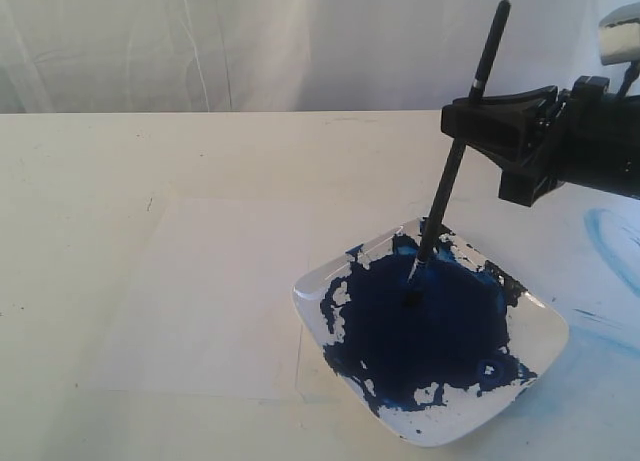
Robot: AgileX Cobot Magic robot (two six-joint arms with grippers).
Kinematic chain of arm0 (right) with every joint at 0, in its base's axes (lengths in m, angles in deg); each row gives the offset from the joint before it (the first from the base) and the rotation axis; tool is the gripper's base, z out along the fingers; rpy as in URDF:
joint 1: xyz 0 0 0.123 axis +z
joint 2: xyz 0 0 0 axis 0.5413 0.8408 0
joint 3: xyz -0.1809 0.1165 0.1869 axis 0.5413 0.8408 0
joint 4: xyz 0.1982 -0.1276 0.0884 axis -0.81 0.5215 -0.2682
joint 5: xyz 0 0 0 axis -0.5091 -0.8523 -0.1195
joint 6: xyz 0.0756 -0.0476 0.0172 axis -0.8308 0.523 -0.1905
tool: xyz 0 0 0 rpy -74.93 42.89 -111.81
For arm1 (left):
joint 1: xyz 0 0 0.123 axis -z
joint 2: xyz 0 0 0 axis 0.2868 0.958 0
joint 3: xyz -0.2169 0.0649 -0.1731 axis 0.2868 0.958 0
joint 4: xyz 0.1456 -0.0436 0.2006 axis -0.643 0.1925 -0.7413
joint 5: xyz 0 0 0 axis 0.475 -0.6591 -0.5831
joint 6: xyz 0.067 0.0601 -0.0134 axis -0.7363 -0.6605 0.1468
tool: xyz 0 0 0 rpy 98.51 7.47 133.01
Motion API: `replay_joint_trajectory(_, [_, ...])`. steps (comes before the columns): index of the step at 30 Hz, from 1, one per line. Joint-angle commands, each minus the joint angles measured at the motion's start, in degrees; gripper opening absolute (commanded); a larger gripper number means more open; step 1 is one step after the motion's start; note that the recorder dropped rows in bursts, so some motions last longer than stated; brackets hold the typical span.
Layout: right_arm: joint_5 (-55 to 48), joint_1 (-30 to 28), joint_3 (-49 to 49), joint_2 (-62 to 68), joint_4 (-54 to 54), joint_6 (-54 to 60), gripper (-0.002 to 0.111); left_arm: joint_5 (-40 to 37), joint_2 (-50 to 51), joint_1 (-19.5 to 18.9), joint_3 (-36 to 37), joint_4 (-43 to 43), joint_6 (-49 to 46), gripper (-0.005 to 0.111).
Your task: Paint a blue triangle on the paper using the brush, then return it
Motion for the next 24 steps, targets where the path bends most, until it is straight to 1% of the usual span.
replay_joint_trajectory(1, [1.0, -0.3, -0.2, 0.1, -0.3, 0.5, 0.000, -7.5, 6.7, 0.1, -7.6, 7.0, -12.0, 0.000])
replay_joint_trajectory(2, [1.0, -0.3, -0.2, 0.1, -0.3, 0.1, 0.000, -12.0, 10.1, 0.1, -10.4, 7.0, -15.2, 0.000])
replay_joint_trajectory(6, [1.0, -0.3, -0.2, 0.1, -0.3, 0.0, 0.000, -28.1, 22.9, 0.1, -19.0, 6.2, -20.8, 0.000])
replay_joint_trajectory(9, [1.0, -0.3, -0.2, 0.1, -0.3, 0.0, 0.000, -43.6, 34.0, 0.1, -27.2, 5.6, -25.4, 0.000])
replay_joint_trajectory(11, [1.0, -0.3, -0.2, 0.1, -0.3, 0.0, 0.000, -54.4, 40.7, 0.5, -32.6, 7.6, -26.8, 0.000])
replay_joint_trajectory(13, [1.2, -0.3, -0.2, 0.1, -0.5, 0.0, 0.000, -60.7, 45.9, 0.5, -36.0, 11.1, -29.1, 0.000])
replay_joint_trajectory(15, [1.4, -0.3, -0.2, 0.1, -0.5, 0.0, 0.000, -63.8, 50.3, 0.5, -37.5, 15.2, -33.9, 0.000])
replay_joint_trajectory(19, [3.7, -0.3, -0.2, 0.1, -0.5, 0.0, 0.000, -66.7, 56.8, 0.5, -37.7, 27.4, -44.3, 0.000])
replay_joint_trajectory(22, [5.9, -0.3, -0.2, 0.1, -0.6, 0.0, 0.000, -68.4, 58.7, 0.5, -37.7, 34.8, -49.9, 0.000])
replay_joint_trajectory(24, [5.6, -0.3, -0.2, 0.1, 0.1, 0.0, 0.000, -68.7, 59.2, 0.5, -37.7, 36.7, -53.2, 0.000])
